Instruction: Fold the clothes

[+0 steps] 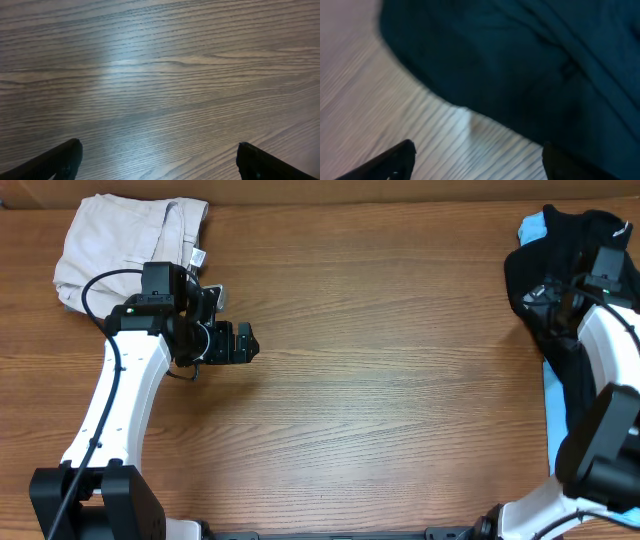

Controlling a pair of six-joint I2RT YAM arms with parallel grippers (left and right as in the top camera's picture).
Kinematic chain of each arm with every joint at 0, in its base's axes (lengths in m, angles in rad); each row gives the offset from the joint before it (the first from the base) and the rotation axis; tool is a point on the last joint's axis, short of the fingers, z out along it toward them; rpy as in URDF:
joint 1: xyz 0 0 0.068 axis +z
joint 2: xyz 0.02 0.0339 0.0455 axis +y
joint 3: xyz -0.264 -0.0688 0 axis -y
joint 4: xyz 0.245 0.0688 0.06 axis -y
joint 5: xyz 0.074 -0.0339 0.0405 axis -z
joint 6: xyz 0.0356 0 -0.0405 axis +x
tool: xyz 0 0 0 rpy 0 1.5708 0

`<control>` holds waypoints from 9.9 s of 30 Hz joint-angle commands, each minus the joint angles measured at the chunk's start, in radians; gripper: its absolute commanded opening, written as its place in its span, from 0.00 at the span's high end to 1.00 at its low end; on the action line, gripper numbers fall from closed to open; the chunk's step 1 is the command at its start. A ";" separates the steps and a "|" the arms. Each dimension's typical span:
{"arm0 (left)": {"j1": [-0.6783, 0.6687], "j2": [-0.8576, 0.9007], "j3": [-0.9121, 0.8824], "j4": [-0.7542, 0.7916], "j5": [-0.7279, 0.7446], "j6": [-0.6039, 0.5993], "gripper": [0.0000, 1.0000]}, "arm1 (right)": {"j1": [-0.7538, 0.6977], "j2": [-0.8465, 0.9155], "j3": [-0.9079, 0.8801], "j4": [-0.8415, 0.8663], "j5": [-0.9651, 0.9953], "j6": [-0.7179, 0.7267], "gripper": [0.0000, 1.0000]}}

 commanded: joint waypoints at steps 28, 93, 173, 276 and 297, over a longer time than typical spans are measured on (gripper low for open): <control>0.003 -0.005 0.015 0.027 0.033 -0.036 0.00 | -0.109 0.154 0.014 0.143 -0.078 0.125 0.67; 0.208 -0.005 0.310 -0.054 -0.212 0.055 0.00 | 0.951 -0.539 0.017 -0.471 -0.245 -0.048 0.38; 0.117 -0.001 0.280 -0.122 -0.172 0.062 0.00 | 0.600 0.084 0.364 0.374 -0.069 -0.131 0.96; -0.068 0.251 0.341 -0.306 -0.294 -0.018 0.00 | 0.514 -0.339 0.053 -0.745 -0.207 0.019 0.00; -0.074 -0.204 0.358 -0.426 -0.296 -0.092 0.02 | 0.514 -0.716 -0.058 -0.861 -0.190 0.101 0.05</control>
